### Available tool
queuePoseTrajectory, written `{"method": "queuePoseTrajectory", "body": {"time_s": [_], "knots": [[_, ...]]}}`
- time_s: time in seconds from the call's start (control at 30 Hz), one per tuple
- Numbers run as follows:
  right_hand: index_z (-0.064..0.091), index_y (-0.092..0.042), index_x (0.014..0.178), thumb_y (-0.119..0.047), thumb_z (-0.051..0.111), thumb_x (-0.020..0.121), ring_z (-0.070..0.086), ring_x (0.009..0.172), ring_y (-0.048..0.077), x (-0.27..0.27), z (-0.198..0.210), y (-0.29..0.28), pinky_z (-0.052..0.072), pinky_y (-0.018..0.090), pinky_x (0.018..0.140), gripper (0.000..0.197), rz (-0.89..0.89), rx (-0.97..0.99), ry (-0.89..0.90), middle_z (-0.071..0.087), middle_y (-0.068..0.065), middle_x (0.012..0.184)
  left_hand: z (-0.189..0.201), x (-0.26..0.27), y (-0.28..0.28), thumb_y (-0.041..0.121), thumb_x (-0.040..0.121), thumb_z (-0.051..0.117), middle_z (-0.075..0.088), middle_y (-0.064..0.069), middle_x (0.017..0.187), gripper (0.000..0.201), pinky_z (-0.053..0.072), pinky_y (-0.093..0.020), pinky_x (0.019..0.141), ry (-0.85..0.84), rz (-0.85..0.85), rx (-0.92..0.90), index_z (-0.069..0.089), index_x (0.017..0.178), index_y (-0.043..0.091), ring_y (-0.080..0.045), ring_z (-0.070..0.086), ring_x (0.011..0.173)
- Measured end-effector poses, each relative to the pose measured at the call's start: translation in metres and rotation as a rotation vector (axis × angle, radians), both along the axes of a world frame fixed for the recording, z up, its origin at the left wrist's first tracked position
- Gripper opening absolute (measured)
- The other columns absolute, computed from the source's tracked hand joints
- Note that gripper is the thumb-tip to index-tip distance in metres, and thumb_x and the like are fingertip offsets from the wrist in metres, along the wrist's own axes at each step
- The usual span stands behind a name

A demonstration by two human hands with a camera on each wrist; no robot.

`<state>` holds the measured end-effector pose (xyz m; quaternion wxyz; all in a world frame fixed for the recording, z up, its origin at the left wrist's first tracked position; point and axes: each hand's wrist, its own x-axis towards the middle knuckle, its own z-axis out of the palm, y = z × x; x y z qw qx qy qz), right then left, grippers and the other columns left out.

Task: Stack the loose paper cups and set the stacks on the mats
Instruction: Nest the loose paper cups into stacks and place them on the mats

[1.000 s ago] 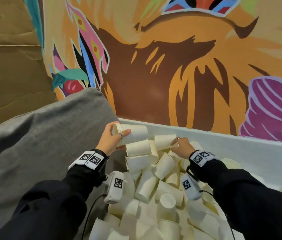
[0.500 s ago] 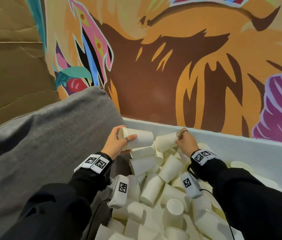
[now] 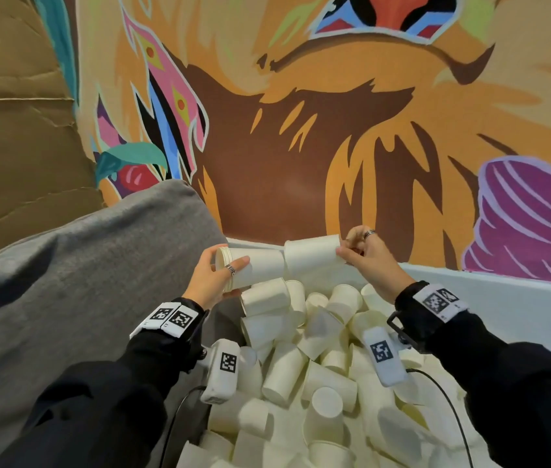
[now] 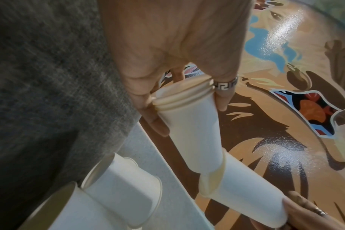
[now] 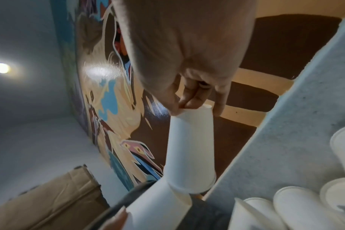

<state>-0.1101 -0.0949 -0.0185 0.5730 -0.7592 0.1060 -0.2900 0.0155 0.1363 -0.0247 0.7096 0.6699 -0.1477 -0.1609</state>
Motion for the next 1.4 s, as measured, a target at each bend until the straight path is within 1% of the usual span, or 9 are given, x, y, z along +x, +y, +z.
{"method": "queuePoseTrajectory", "body": {"time_s": [0.13, 0.23, 0.47, 0.6, 0.77, 0.93, 1.07, 1.17, 1.4], "knots": [[0.041, -0.016, 0.085, 0.002, 0.053, 0.091, 0.056, 0.086, 0.018, -0.012, 0.014, 0.011, 0.049, 0.035, 0.084, 0.023, 0.123, 0.235, 0.000, 0.053, 0.004, 0.085, 0.007, -0.008, -0.002, 0.021, 0.087, 0.065, 0.050, -0.009, 0.121, 0.045, 0.057, -0.039, 0.074, 0.047, -0.057, -0.039, 0.044, 0.126, 0.019, -0.022, 0.057, 0.098], [0.040, -0.015, 0.086, 0.003, 0.053, 0.091, 0.060, 0.091, 0.017, -0.014, 0.018, 0.023, 0.051, 0.037, 0.088, 0.022, 0.202, 0.338, -0.004, 0.057, 0.005, 0.091, 0.010, -0.015, -0.005, 0.023, 0.086, 0.066, 0.048, -0.009, 0.128, 0.045, 0.060, -0.038, 0.068, 0.082, -0.171, -0.051, 0.046, 0.127, 0.021, -0.027, 0.055, 0.112], [0.046, -0.012, 0.098, -0.013, 0.060, 0.091, 0.059, 0.086, 0.019, -0.007, 0.003, 0.033, 0.053, 0.042, 0.086, 0.016, 0.244, 0.274, 0.101, 0.061, 0.009, 0.094, 0.014, -0.018, -0.007, 0.015, 0.085, 0.066, 0.055, -0.005, 0.113, 0.046, 0.057, -0.038, 0.072, 0.032, -0.206, -0.046, 0.046, 0.126, 0.019, -0.020, 0.060, 0.094], [0.044, -0.014, 0.093, -0.028, 0.056, 0.094, 0.055, 0.076, 0.017, -0.005, -0.023, 0.008, 0.051, 0.034, 0.069, 0.018, 0.013, 0.063, 0.447, 0.058, 0.004, 0.096, 0.015, -0.010, -0.002, 0.014, 0.082, 0.070, 0.053, -0.011, 0.120, 0.049, 0.053, -0.052, 0.088, 0.040, -0.158, -0.036, 0.047, 0.125, 0.020, -0.028, 0.058, 0.107], [0.047, -0.014, 0.095, -0.017, 0.056, 0.092, 0.051, 0.066, 0.009, 0.002, -0.068, -0.002, 0.044, 0.014, 0.049, 0.010, 0.048, -0.335, 0.761, 0.056, 0.003, 0.103, 0.012, -0.005, 0.000, 0.016, 0.082, 0.071, 0.053, -0.011, 0.123, 0.050, 0.055, -0.049, 0.084, 0.030, -0.108, -0.006, 0.047, 0.125, 0.021, -0.029, 0.059, 0.108], [0.048, -0.017, 0.083, -0.001, 0.055, 0.087, 0.051, 0.070, 0.017, 0.015, -0.088, 0.002, 0.044, 0.018, 0.056, 0.018, 0.004, -0.363, 0.747, 0.054, 0.006, 0.093, 0.007, -0.005, -0.002, 0.018, 0.082, 0.071, 0.054, -0.011, 0.120, 0.053, 0.056, -0.044, 0.082, 0.038, -0.095, 0.015, 0.045, 0.128, 0.021, -0.028, 0.059, 0.105], [0.045, -0.020, 0.073, 0.001, 0.051, 0.087, 0.052, 0.058, 0.014, 0.021, -0.093, 0.003, 0.037, 0.017, 0.051, 0.026, -0.036, -0.384, 0.743, 0.053, 0.001, 0.073, 0.004, -0.003, 0.000, 0.018, 0.082, 0.071, 0.055, -0.010, 0.117, 0.053, 0.057, -0.042, 0.081, 0.038, -0.100, 0.025, 0.045, 0.128, 0.022, -0.026, 0.060, 0.100], [0.045, -0.018, 0.073, 0.003, 0.046, 0.088, 0.051, 0.055, 0.015, 0.022, -0.089, 0.004, 0.038, 0.018, 0.051, 0.026, -0.046, -0.350, 0.686, 0.054, 0.006, 0.077, 0.002, -0.001, 0.001, 0.017, 0.082, 0.071, 0.055, -0.010, 0.116, 0.053, 0.056, -0.044, 0.082, 0.038, -0.099, 0.022, 0.044, 0.128, 0.022, -0.025, 0.061, 0.098], [0.043, -0.017, 0.087, -0.002, 0.033, 0.093, 0.044, 0.073, 0.016, 0.020, -0.073, 0.000, 0.037, 0.030, 0.074, 0.018, -0.130, -0.142, 0.438, 0.045, -0.001, 0.080, 0.003, -0.002, -0.004, 0.017, 0.082, 0.070, 0.055, -0.014, 0.120, 0.054, 0.057, -0.041, 0.076, 0.029, -0.101, 0.027, 0.044, 0.129, 0.020, -0.030, 0.060, 0.103]]}}
